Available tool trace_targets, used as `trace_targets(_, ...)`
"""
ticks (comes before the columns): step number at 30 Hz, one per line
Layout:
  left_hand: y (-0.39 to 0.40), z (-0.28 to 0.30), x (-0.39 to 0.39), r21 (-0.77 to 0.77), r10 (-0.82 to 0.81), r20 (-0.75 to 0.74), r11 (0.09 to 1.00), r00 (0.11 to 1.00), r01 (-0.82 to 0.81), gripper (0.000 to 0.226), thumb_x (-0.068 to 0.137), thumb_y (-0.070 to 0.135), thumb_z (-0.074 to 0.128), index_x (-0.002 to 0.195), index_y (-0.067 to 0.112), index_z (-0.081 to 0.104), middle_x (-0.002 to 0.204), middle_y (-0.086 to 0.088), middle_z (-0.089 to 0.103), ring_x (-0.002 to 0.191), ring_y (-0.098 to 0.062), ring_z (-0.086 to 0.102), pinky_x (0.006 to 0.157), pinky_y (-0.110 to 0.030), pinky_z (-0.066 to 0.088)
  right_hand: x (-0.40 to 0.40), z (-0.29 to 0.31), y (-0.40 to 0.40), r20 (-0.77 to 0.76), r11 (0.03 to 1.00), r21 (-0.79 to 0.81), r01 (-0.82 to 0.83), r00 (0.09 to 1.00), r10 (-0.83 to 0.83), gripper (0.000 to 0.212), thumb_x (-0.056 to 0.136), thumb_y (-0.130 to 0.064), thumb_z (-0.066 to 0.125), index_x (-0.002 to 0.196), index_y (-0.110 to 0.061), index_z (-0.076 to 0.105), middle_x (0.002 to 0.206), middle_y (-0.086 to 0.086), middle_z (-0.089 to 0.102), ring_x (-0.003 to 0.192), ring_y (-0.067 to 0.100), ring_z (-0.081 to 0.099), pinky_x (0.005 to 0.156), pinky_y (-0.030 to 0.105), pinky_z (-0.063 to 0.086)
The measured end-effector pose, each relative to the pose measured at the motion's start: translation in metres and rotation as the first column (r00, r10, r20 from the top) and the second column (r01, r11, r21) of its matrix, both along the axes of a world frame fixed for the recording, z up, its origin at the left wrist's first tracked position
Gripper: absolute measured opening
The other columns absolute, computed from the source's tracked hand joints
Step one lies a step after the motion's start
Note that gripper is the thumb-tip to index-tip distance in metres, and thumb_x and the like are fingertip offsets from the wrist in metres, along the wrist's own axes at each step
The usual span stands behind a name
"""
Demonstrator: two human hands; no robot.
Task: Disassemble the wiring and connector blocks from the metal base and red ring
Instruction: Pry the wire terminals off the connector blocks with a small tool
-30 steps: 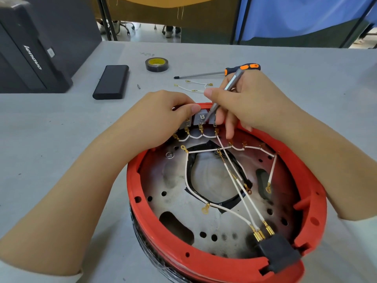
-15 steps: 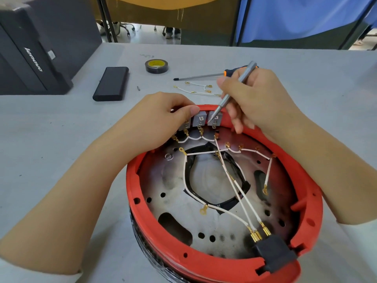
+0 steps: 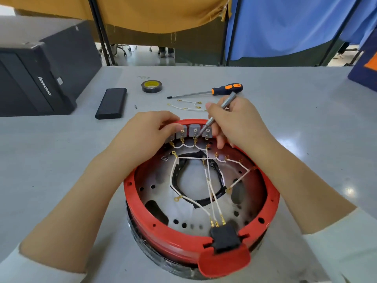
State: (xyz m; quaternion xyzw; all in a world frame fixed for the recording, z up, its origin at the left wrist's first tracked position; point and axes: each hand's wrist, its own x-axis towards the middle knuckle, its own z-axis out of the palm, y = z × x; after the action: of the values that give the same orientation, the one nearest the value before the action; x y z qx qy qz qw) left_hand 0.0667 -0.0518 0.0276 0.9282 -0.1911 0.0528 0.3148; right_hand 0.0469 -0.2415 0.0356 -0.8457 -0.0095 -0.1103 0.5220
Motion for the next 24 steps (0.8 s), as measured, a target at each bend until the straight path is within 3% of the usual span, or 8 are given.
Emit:
trace_targets(3,-0.001,0.001,-0.001,-0.054,-0.045,-0.049,0.998,0.998,0.042,0.015,0.09,0.039,0.056,0.101,0.038,0.067,0.091,0.022,0.066,0.085,0.008,0.058,0.068,-0.001,0.038,-0.006,0.002,-0.003,-0.024,0.986,0.049,-0.161,0.986,0.162,0.025,0.093,-0.029,0.058,0.075,-0.016,0.047,0.051,0.006,0.062,0.032,0.025,0.051,0.034,0.022,0.037)
trace_targets(5,0.0,0.002,0.0,-0.056,-0.058,-0.045,0.997,0.997,0.055,0.015,0.091,0.038,0.056,0.101,0.037,0.067,0.089,0.023,0.066,0.085,0.012,0.057,0.066,0.002,0.037,-0.006,0.006,-0.004,-0.02,0.975,-0.006,-0.223,0.975,0.222,0.027,0.091,-0.03,0.063,0.072,-0.016,0.048,0.053,0.008,0.063,0.034,0.025,0.053,0.037,0.027,0.042)
trace_targets(9,-0.001,0.001,0.001,-0.06,-0.065,-0.052,0.996,0.997,0.062,0.02,0.091,0.038,0.056,0.106,0.035,0.068,0.095,0.018,0.069,0.086,0.005,0.06,0.072,-0.004,0.04,0.003,0.009,0.001,0.016,0.977,-0.119,-0.177,0.984,0.18,0.027,0.084,-0.022,0.067,0.067,-0.016,0.047,0.046,0.001,0.06,0.032,0.012,0.049,0.036,0.02,0.038)
trace_targets(15,0.0,-0.003,0.003,-0.106,-0.068,-0.05,0.992,0.996,0.062,0.02,0.09,0.04,0.057,0.106,0.036,0.068,0.091,0.023,0.068,0.085,0.014,0.058,0.069,0.0,0.039,0.009,-0.003,0.002,0.077,0.983,-0.138,-0.12,0.988,0.131,0.03,0.08,-0.021,0.069,0.06,-0.018,0.048,0.044,-0.004,0.058,0.039,0.002,0.05,0.042,0.012,0.035)
trace_targets(21,0.0,-0.004,0.003,-0.125,-0.08,-0.056,0.99,0.995,0.072,0.016,0.089,0.042,0.057,0.101,0.04,0.068,0.087,0.026,0.067,0.084,0.015,0.057,0.068,-0.001,0.04,0.007,-0.003,0.004,0.061,0.951,-0.278,-0.134,0.986,0.157,0.029,0.079,-0.036,0.07,0.062,-0.024,0.051,0.052,-0.008,0.065,0.046,0.001,0.055,0.044,0.01,0.039)
trace_targets(24,0.001,-0.003,0.002,-0.127,-0.077,-0.06,0.99,0.995,0.068,0.018,0.088,0.045,0.056,0.102,0.041,0.067,0.088,0.028,0.066,0.085,0.016,0.056,0.068,0.002,0.038,0.003,0.0,0.008,0.028,0.944,-0.29,-0.16,0.984,0.175,0.034,0.07,-0.054,0.066,0.064,-0.024,0.052,0.053,-0.009,0.066,0.043,0.003,0.056,0.04,0.014,0.041)
